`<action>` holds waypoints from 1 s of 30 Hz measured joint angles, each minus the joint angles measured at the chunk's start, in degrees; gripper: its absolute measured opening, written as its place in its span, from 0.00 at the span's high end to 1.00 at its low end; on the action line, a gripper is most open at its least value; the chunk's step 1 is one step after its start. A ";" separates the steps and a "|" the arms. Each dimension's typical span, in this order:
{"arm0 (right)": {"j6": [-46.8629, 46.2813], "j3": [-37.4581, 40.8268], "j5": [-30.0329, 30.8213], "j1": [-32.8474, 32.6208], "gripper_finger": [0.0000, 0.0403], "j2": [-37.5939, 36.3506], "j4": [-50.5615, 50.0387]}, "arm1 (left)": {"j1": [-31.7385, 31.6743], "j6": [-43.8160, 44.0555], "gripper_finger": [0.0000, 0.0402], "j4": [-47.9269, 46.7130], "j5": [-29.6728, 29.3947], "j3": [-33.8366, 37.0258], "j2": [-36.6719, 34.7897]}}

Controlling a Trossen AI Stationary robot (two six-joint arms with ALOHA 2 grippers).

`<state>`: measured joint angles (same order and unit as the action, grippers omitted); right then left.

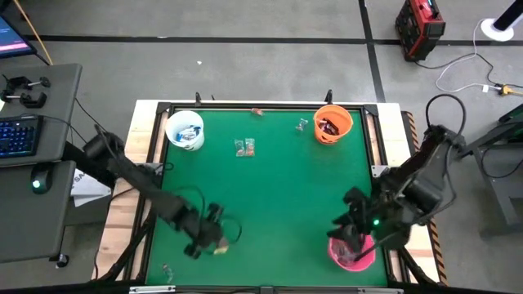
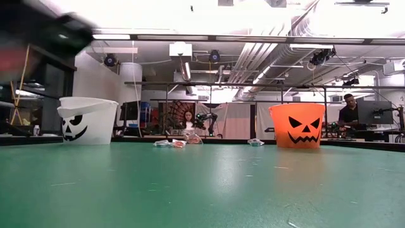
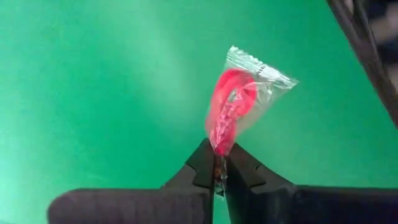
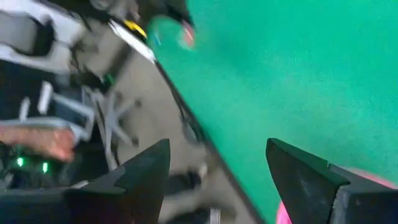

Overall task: Sort candy by brand, put in halloween buckets
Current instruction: Put the red gummy into the pink bucket

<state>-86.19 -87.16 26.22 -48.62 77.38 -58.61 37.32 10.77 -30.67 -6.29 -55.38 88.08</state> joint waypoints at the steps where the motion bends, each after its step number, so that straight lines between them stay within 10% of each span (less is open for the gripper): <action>1: 1.67 -1.67 2.67 -0.08 0.36 0.00 -0.79 | -1.93 -0.46 0.99 1.20 -1.22 -0.45 -1.29; 15: 19.18 -11.44 32.43 -0.02 0.36 -0.02 -5.46 | -20.02 -5.51 1.00 22.56 -6.18 -23.23 16.50; 30: 20.67 -11.42 39.80 0.56 0.36 0.02 -5.97 | -20.18 -0.38 1.00 51.59 2.67 -47.03 45.07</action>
<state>-65.52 -98.59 66.02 -48.07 77.41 -64.58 17.15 10.39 20.93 -3.62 -102.41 133.15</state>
